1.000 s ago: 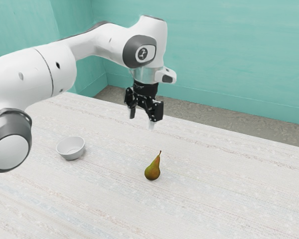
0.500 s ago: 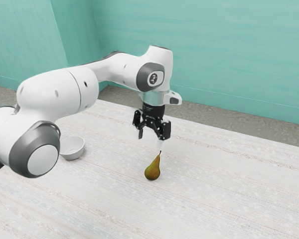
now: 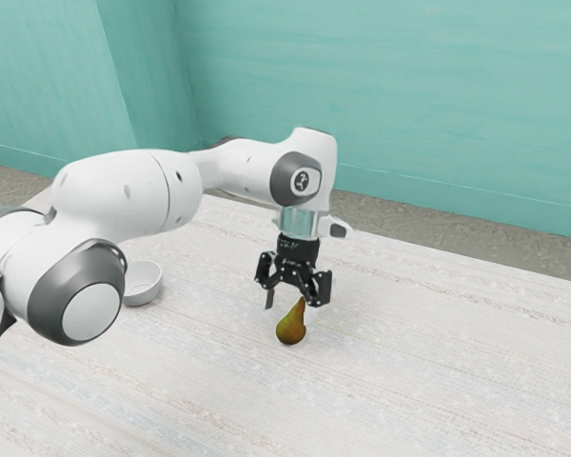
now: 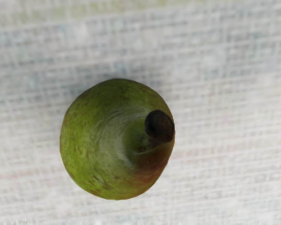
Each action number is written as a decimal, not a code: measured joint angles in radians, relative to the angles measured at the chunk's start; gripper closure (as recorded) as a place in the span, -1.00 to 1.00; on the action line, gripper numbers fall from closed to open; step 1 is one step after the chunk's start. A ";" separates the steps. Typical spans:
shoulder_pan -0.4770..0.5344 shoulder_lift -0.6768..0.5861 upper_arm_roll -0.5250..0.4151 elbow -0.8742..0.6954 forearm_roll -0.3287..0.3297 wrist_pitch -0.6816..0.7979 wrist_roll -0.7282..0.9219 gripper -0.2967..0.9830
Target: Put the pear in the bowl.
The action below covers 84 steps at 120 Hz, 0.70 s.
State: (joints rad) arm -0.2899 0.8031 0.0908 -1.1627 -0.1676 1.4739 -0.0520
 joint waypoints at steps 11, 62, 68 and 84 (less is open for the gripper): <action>0.001 0.003 0.001 0.008 0.042 -0.029 -0.006 -0.54; 0.004 0.021 -0.015 0.021 0.057 0.027 -0.007 -0.54; 0.002 -0.024 -0.015 -0.071 0.058 0.078 -0.007 -0.54; -0.021 -0.193 -0.015 -0.360 0.095 0.307 -0.004 -0.54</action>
State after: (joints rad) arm -0.3108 0.6103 0.0757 -1.5231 -0.0729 1.7813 -0.0564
